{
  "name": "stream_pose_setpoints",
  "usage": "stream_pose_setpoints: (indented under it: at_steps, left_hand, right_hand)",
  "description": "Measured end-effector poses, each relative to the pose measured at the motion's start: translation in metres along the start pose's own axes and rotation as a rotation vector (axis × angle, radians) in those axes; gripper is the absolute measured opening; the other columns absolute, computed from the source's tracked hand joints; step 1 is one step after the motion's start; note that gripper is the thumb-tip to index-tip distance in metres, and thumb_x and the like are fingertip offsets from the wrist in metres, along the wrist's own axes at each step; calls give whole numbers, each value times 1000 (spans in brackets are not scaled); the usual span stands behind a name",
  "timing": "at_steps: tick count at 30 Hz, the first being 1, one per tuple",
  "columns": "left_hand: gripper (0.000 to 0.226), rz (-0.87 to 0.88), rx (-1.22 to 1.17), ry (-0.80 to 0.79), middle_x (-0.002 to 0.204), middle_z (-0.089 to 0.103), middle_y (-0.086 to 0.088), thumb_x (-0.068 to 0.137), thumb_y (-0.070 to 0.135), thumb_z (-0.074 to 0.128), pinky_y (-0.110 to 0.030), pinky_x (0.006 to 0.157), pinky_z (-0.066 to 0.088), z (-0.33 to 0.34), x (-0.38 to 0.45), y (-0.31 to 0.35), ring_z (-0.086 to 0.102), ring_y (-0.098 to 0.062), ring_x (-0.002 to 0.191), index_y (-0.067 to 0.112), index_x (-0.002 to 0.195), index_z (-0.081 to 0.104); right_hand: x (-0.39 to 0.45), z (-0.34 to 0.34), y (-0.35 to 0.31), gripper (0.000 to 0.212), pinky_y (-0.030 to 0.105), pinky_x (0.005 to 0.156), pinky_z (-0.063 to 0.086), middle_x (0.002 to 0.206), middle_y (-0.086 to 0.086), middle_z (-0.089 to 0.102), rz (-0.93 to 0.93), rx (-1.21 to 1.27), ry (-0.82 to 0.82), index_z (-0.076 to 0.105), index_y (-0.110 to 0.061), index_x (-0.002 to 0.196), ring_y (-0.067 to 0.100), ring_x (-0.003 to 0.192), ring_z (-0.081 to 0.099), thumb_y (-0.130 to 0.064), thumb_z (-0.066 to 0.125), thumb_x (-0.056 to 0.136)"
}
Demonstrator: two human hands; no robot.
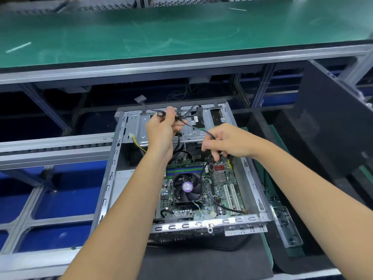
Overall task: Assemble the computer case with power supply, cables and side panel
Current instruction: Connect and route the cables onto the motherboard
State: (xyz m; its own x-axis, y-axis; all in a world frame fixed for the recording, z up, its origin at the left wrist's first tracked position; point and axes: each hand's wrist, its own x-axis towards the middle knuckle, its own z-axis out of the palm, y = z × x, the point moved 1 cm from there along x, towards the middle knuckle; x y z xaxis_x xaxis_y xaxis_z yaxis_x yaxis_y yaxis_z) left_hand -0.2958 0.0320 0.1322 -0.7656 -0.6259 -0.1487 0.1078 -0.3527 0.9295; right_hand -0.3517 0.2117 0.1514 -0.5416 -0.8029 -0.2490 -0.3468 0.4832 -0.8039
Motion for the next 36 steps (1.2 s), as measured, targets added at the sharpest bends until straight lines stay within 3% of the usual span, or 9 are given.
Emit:
stream_pose_setpoints:
  at_steps: [5, 9, 12, 17, 21, 23, 27, 30, 36]
  left_hand:
    - [21, 52, 126, -87, 72, 73, 5, 97, 30, 57, -17, 49, 48, -10, 1, 8, 67, -16, 63, 13, 88, 63]
    - [21, 157, 295, -171, 80, 70, 6, 96, 30, 58, -19, 43, 40, -19, 4, 19, 60, -13, 52, 17, 81, 66]
    - [24, 218, 429, -231, 64, 63, 11, 96, 28, 58, -17, 45, 37, -21, 5, 23, 48, -7, 47, 23, 76, 68]
    - [20, 280, 578, -385, 68, 64, 12, 96, 21, 58, -9, 64, 43, -10, 4, 22, 56, 3, 62, 18, 78, 66]
    - [16, 274, 719, -598, 85, 59, -11, 96, 15, 57, -36, 76, 44, 5, 1, 18, 50, -14, 78, 1, 93, 64]
    - [26, 283, 788, -639, 84, 62, -15, 96, 21, 58, -42, 69, 47, 9, -2, 17, 54, -17, 70, -5, 96, 62]
    - [29, 300, 852, -730, 61, 53, 5, 92, 30, 62, -24, 52, 39, 4, -5, 15, 46, -8, 51, 4, 79, 62]
    - [29, 203, 879, -820, 67, 51, 12, 78, 38, 71, -20, 60, 38, -14, -4, 9, 46, -6, 62, 11, 77, 60]
    - [33, 111, 1073, -920, 65, 51, 2, 87, 42, 66, -28, 57, 43, -32, -1, -8, 51, -9, 53, 16, 77, 49]
  right_hand:
    - [7, -7, 5, 25, 14, 44, 36, 60, 0, 66, 27, 25, 40, 66, -11, 96, 3, 46, 45, -28, 50, 104]
    - [11, -11, 5, 26, 19, 52, 46, 72, -2, 71, -10, 2, 73, 68, -21, 98, 10, 60, 57, -41, 52, 101]
    - [15, -15, 0, 21, 15, 58, 47, 89, -1, 70, -89, 75, 313, 62, -28, 97, 3, 66, 63, -47, 55, 97]
    - [22, -18, -26, 19, 13, 79, 43, 114, -10, 61, -206, 121, 445, 60, -29, 115, -6, 90, 59, -40, 56, 100]
    - [29, -9, -53, 20, 9, 74, 46, 98, -10, 65, -286, 143, 344, 64, -14, 115, -10, 81, 59, -26, 59, 100]
    - [32, -7, -58, 18, 14, 72, 46, 91, -4, 64, -288, 90, 402, 66, -6, 109, -2, 75, 57, -20, 62, 98]
    - [33, -9, -54, 23, 32, 69, 43, 74, 3, 59, -227, 52, 462, 64, -5, 84, 15, 69, 51, -14, 54, 101]
    - [28, -14, -41, 34, 26, 60, 47, 66, -2, 58, -162, 301, 514, 58, -13, 73, 13, 61, 54, -13, 46, 105]
    - [21, -10, -24, 20, 25, 52, 50, 60, -5, 58, -123, 537, 526, 57, -15, 90, 11, 52, 58, -16, 45, 106]
